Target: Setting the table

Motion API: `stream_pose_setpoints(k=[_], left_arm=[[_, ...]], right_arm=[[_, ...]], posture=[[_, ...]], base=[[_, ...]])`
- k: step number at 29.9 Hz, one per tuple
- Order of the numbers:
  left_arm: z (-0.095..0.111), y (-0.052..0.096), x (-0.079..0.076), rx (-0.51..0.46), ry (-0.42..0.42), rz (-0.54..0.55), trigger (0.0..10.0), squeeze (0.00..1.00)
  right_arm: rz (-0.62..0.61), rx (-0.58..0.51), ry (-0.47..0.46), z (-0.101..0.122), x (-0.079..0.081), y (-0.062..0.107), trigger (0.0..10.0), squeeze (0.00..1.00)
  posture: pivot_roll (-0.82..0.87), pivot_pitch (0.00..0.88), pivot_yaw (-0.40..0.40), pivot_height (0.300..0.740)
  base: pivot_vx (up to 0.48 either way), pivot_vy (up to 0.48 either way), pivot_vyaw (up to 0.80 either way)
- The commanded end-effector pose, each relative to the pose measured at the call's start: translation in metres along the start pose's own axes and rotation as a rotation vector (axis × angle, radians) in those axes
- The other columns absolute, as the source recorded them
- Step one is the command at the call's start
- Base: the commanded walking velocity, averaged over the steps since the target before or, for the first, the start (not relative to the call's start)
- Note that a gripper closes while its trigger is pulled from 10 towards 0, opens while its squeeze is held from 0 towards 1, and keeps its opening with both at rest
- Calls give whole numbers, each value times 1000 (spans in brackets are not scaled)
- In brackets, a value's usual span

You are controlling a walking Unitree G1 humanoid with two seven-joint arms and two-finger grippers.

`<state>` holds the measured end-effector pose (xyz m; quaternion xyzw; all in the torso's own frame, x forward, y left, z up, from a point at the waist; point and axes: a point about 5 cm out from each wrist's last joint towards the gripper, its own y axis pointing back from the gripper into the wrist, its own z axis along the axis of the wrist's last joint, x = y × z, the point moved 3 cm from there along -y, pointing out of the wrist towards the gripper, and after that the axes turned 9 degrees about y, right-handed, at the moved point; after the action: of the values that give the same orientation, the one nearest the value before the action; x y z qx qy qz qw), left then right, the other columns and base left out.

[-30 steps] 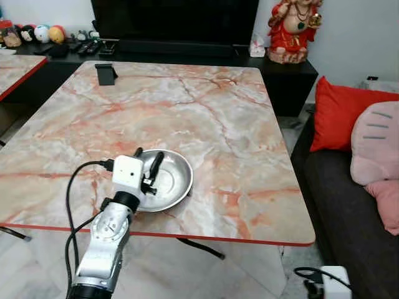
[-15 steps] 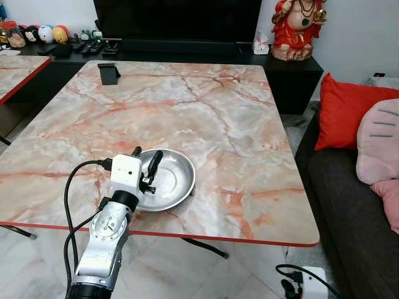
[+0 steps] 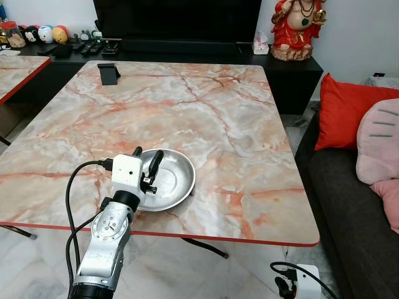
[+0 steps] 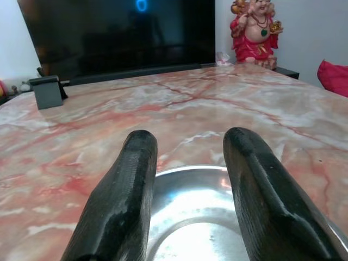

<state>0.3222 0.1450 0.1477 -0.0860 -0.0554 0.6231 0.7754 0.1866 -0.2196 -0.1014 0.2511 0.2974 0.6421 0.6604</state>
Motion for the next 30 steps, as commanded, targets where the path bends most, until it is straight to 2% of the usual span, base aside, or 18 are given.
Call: stream_pose_setpoints(k=[1,6,13,30], left_arm=[[2,-3,1,0,12,0,10000,0],[3,-4,2,0,8,1,10000,0],[5,-4,2,-6,5,1,10000,0],[6,-5,1,-10,8,5,10000,0]], right_arm=[[-22,-3,-27,3,-2,-1,10000,0],[-32,2,-66,2,1,-2,10000,0],[-18,10,-74,1,10,-3,10000,0],[-19,9,-95,4,14,-5,10000,0]], posture=[[-18,0,-16,740],[-13,0,-12,740],[0,0,-15,740],[2,0,-17,740]], base=[[0,244,0],[0,254,0],[0,271,0],[0,287,0]])
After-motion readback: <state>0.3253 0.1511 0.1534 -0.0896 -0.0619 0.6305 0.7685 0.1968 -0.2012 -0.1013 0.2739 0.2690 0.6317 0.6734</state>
